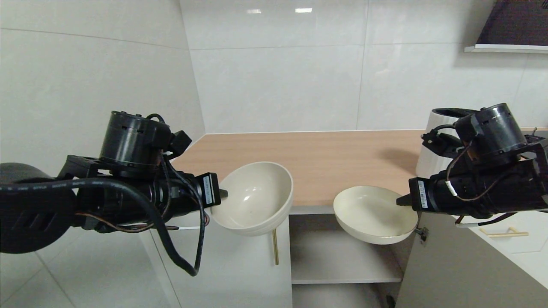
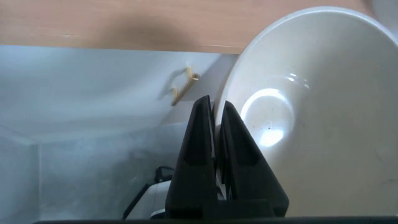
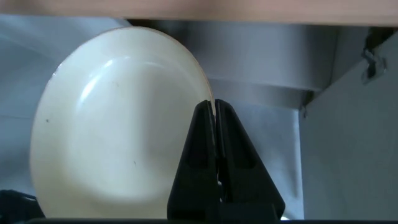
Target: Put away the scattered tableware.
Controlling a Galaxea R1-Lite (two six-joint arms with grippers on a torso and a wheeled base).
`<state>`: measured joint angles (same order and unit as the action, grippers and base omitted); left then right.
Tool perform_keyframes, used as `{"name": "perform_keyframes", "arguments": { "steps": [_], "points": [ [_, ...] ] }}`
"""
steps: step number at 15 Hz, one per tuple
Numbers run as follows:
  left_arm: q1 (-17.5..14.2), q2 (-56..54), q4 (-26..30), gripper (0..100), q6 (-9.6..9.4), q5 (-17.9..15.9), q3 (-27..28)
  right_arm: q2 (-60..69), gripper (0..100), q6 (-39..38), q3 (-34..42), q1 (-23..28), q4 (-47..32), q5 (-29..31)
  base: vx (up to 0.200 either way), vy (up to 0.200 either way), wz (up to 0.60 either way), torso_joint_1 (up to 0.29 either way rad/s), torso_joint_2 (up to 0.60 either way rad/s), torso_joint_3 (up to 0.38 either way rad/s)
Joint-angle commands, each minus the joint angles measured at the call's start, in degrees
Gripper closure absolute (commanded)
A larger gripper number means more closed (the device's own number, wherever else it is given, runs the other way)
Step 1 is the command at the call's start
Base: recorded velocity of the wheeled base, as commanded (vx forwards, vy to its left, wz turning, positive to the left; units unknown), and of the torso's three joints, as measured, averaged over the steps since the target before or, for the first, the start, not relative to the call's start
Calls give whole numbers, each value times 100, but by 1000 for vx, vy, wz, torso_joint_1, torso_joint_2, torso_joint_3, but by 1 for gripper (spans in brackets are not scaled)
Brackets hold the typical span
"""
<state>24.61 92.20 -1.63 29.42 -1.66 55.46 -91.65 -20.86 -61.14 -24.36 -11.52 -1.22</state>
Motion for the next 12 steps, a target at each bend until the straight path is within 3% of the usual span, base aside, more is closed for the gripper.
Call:
{"name": "perform_keyframes", "arguments": {
  "steps": [1, 7, 12],
  "points": [
    [8, 44, -4, 100, -6, 8, -8, -160, 100, 3, 5, -8, 1, -1, 0, 0, 0, 0, 0, 0],
    [8, 62, -4, 100, -6, -1, -8, -275, 100, 29, 5, -8, 1, -1, 0, 0, 0, -8, 20, 13],
    [8, 132, -4, 100, -6, 8, -8, -292, 100, 29, 5, -8, 1, -1, 0, 0, 0, -155, 398, 233]
  ]
}}
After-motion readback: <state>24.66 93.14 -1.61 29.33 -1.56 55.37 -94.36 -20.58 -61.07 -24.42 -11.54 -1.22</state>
